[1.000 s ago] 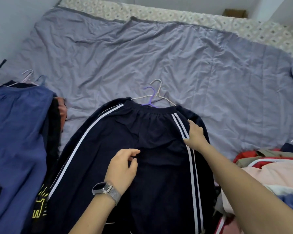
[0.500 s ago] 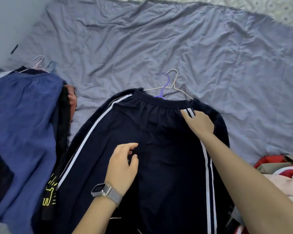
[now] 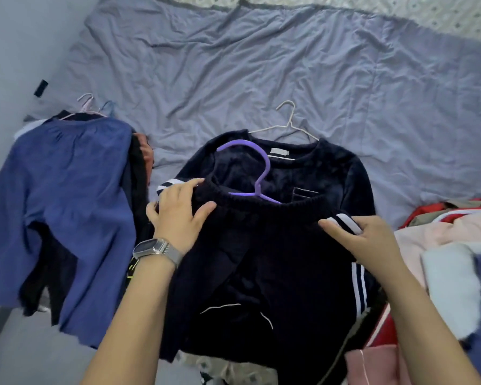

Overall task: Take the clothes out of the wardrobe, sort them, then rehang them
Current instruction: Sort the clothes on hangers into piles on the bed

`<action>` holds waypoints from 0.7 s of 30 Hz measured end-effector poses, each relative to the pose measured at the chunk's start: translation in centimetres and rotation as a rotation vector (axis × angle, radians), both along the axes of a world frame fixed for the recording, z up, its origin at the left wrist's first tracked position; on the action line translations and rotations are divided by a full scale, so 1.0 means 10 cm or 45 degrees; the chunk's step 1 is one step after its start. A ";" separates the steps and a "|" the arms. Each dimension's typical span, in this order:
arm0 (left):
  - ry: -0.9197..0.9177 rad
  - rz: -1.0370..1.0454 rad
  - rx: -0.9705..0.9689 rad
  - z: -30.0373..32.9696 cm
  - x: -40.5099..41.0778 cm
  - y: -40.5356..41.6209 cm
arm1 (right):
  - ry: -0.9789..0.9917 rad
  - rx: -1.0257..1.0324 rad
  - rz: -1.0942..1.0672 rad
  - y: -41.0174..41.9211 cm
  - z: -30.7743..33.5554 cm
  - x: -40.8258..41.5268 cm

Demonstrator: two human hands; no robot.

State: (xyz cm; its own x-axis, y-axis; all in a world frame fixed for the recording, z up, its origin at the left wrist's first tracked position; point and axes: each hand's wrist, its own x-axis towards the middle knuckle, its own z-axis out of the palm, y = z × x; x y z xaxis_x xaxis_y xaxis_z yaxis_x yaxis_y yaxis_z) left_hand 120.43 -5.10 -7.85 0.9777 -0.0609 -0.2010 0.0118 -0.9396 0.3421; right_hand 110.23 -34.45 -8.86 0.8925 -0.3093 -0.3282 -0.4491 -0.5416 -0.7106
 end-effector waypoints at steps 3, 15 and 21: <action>0.082 -0.195 -0.004 0.19 -0.20 0.32 | 0.024 -0.063 -0.034 0.20 0.28 -0.27; -0.085 0.086 -0.525 1.32 -1.55 1.64 | -0.482 -0.327 -0.132 1.59 1.52 -1.14; -0.185 0.263 -0.474 1.82 -2.22 1.99 | -0.489 -0.378 -0.042 2.03 1.80 -1.46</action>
State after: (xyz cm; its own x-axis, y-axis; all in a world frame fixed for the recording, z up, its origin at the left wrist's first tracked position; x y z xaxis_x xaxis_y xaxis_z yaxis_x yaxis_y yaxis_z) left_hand 98.23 14.82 10.37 0.9934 0.0965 -0.0624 0.1134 -0.7351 0.6684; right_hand 95.63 -14.11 9.09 0.9200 -0.3698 0.1296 -0.2049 -0.7361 -0.6451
